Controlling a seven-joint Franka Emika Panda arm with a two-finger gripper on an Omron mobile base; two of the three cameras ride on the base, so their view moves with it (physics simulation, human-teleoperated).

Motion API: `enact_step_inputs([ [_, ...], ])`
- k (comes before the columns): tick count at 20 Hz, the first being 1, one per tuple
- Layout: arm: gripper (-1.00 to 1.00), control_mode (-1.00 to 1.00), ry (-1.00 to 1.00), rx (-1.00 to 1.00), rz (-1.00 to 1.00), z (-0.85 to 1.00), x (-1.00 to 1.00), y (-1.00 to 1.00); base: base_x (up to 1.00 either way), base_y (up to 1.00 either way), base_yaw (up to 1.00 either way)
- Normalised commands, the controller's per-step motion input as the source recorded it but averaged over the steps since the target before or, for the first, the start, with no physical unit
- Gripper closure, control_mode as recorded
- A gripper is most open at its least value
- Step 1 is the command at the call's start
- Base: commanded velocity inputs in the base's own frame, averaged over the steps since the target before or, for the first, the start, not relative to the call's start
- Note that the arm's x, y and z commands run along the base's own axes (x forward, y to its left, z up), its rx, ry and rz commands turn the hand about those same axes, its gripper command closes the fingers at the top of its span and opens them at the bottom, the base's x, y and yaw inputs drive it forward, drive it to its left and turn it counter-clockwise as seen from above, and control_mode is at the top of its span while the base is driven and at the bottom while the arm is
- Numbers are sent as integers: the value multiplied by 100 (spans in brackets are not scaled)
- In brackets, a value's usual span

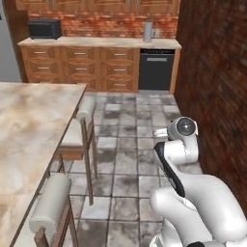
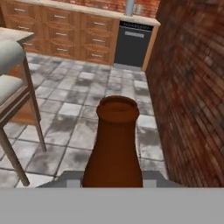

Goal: Place the large bottle from the dining counter next to the other large bottle outside the sink, and place the small bottle from the dining counter next to the other small bottle inside the sink.

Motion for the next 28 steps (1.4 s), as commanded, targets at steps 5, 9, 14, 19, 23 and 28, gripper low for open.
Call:
enact_step_inputs([
  [5,100,100,0,0,0,0,0,0,99,0,-9],
  [9,100,100,0,0,0,0,0,0,100,0,-3],
  [14,100,100,0,0,0,0,0,0,100,0,3],
  [19,100,100,0,0,0,0,0,0,100,0,17],
  [23,100,100,0,0,0,0,0,0,100,0,28],
  [28,100,100,0,0,0,0,0,0,100,0,37],
])
